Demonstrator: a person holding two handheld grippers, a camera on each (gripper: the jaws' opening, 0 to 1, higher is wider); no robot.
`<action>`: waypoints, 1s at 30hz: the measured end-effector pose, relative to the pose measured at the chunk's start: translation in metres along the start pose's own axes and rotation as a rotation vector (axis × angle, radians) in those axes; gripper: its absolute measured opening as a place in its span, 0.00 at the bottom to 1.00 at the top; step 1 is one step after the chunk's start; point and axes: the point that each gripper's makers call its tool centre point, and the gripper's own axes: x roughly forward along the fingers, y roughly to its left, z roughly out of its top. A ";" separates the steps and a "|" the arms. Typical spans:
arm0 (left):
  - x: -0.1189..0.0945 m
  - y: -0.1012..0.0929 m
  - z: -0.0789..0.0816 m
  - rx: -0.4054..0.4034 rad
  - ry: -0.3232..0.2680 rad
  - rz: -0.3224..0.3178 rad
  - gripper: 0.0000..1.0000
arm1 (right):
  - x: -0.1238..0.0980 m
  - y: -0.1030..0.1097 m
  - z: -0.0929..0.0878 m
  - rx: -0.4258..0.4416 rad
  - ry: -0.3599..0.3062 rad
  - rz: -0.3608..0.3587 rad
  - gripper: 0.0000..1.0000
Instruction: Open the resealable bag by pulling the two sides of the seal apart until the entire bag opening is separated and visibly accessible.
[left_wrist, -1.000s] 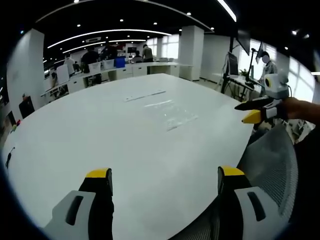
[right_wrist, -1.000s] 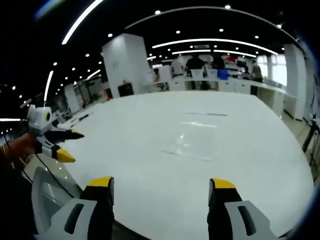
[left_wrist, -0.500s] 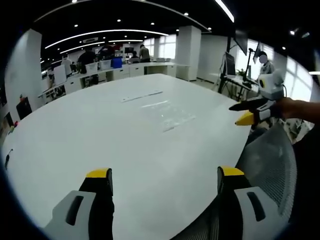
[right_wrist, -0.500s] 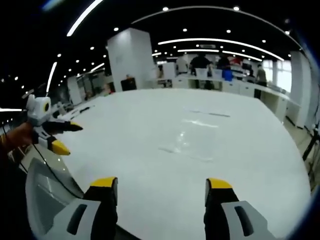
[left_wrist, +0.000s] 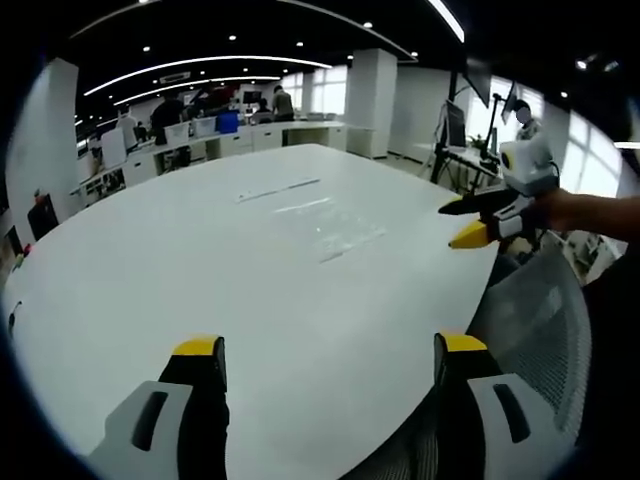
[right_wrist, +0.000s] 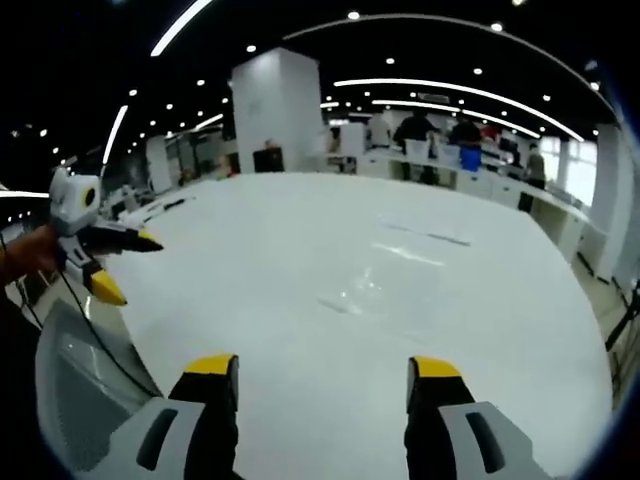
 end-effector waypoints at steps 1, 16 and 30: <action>0.000 0.000 0.000 0.003 0.000 0.000 0.83 | 0.002 -0.001 0.001 -0.005 0.001 0.002 0.66; -0.003 -0.012 0.000 0.007 -0.003 -0.014 0.83 | 0.037 -0.010 0.021 -0.124 0.020 0.056 0.62; -0.003 0.002 0.001 0.016 0.009 0.008 0.82 | 0.071 -0.024 0.033 -0.179 0.043 0.086 0.56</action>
